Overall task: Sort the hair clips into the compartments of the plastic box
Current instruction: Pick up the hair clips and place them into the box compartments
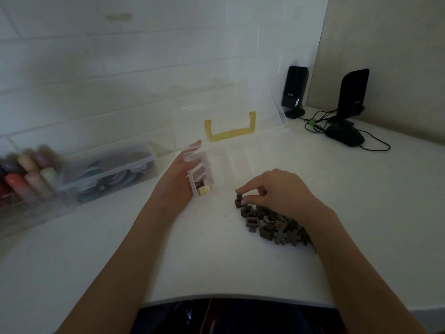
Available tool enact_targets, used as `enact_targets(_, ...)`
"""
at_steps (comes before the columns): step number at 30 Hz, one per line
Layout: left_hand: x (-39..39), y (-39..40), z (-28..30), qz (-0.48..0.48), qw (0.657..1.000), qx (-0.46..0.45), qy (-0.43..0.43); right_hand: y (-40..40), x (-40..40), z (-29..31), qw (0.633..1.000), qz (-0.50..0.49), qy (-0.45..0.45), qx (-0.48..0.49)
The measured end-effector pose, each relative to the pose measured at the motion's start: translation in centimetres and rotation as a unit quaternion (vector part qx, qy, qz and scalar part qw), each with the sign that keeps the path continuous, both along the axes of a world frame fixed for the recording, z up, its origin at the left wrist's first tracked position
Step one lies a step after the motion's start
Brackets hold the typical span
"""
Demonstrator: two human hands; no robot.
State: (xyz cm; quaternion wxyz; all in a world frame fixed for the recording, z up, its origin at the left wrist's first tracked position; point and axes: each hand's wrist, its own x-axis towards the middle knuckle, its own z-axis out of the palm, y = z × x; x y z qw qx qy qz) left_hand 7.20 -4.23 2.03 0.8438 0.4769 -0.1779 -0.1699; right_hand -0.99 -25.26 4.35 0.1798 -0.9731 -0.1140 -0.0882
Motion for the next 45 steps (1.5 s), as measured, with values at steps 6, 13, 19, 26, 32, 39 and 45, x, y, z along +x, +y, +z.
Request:
enact_targets(6,0.2,0.2,-0.3,0.005,1.0,0.008,0.001,0.7,0.1,-0.5,1.0,0.004,0.006,-0.03)
enact_targets(13,0.3,0.2,-0.2,0.014,1.0,0.017,0.01,1.1,0.0,-0.4,0.996,0.048,-0.026,0.071)
enact_targets(19,0.2,0.2,-0.2,0.016,1.0,0.023,-0.005,2.4,0.1,-0.5,0.972,0.08,-0.122,0.183)
enact_targets(26,0.0,-0.1,-0.1,0.007,0.999,0.017,-0.033,6.9,0.9,-1.0,0.972,0.068,-0.2,0.108)
enact_targets(32,0.0,-0.1,-0.2,0.0,0.999,0.024,-0.036,7.3,1.7,-1.3,0.987,0.037,-0.155,0.003)
enact_targets(39,-0.1,-0.2,-0.4,0.001,0.999,0.027,-0.04,7.1,2.6,-2.1,0.984,0.069,-0.137,-0.085)
enact_targets(45,0.3,0.1,-0.5,0.013,1.0,-0.015,-0.008,4.5,1.0,-1.2,0.957,0.094,-0.221,0.161)
